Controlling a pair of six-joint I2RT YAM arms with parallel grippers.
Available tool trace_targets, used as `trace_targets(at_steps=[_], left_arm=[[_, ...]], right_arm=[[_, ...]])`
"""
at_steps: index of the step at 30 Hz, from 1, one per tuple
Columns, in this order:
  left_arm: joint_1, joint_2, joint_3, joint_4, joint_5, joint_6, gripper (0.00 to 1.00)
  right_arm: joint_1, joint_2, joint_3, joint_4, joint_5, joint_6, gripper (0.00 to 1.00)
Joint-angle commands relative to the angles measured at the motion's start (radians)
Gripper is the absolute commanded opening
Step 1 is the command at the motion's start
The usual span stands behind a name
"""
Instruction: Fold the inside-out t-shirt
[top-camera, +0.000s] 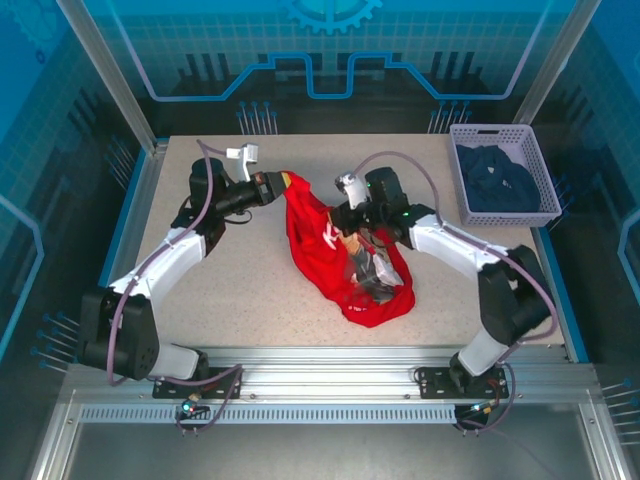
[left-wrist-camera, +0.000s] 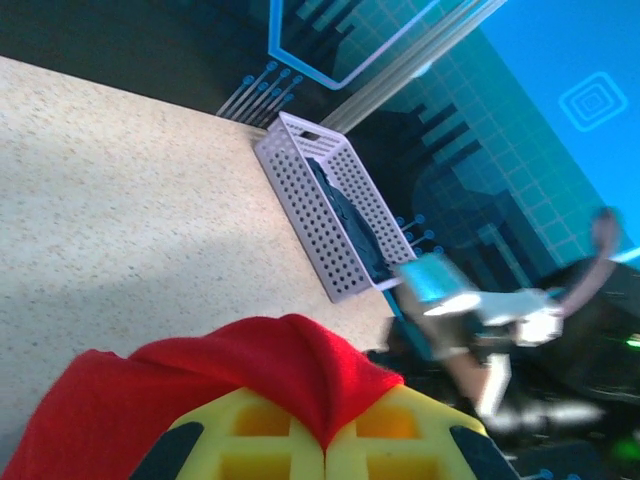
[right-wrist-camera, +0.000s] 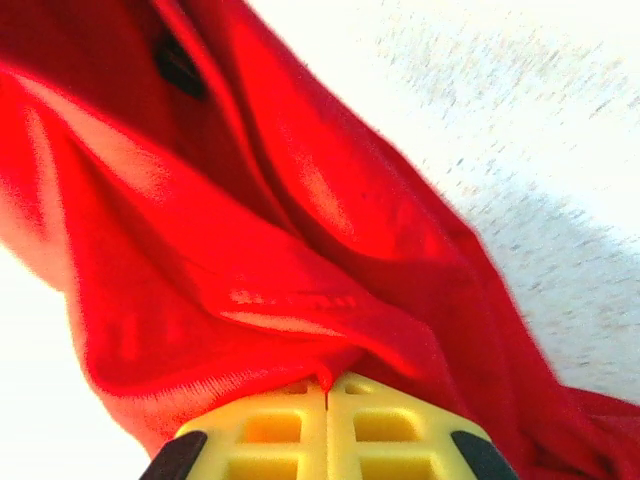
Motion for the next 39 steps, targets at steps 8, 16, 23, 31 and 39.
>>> trace_targets(at_steps=[8,16,23,31,39], left_arm=[[0.065,-0.056,0.246,-0.001,-0.158,-0.046,0.00],[0.126,-0.099,0.153,0.166,-0.097,-0.111,0.00],[0.127,-0.046,0.078,0.301,0.106,-0.081,0.00],[0.127,-0.021,-0.007,0.455,0.225,-0.115,0.00],[0.125,-0.024,-0.009,0.513,0.252,-0.171,0.00]], right_arm=[[-0.025,-0.391,0.259,-0.106,0.146,-0.160,0.00],[0.063,-0.474,0.015,-0.173,-0.024,-0.286,0.13],[0.195,-0.429,-0.175,-0.213,-0.112,-0.265,0.42],[0.022,-0.263,-0.164,0.023,0.129,0.090,0.50],[-0.039,0.185,0.151,-0.025,0.172,0.138,0.59]])
